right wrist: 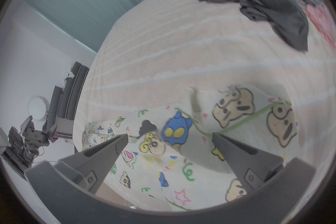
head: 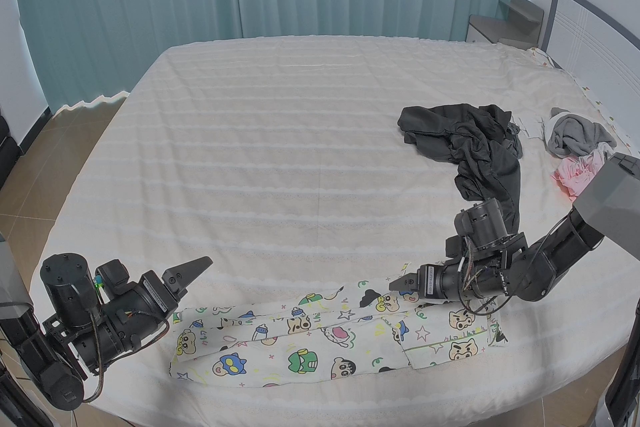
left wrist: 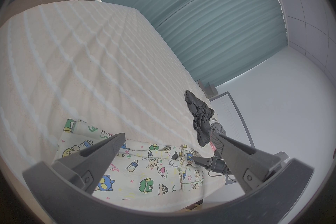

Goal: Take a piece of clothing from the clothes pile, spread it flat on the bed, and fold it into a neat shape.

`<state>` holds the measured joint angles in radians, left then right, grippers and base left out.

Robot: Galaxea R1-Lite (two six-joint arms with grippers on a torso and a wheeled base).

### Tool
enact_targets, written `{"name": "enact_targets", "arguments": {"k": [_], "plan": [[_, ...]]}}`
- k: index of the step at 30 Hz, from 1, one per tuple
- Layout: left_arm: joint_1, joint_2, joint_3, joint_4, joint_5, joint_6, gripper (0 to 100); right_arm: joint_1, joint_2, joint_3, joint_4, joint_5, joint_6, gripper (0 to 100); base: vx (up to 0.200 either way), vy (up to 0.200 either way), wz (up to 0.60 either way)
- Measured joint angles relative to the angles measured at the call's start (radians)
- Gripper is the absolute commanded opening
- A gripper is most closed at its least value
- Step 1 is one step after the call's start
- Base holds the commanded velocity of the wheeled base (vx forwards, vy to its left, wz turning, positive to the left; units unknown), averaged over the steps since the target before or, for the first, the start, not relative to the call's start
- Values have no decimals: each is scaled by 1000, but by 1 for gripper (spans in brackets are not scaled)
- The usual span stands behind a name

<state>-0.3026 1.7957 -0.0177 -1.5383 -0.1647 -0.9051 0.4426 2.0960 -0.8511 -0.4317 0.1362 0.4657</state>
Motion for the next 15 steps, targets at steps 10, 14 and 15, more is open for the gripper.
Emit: {"name": "enact_targets", "arguments": {"k": [10,14,15], "plan": [[16,39,0,39,11,76,100,-53,-79,121,-87,60,184,100,0,0,0],[68,79,-18,102,14,132,100,-60,-210,230,-140,68,257,100,0,0,0],[84,87,-26,127,13,140,100,-61,-242,260,-152,70,268,100,0,0,0]]}}
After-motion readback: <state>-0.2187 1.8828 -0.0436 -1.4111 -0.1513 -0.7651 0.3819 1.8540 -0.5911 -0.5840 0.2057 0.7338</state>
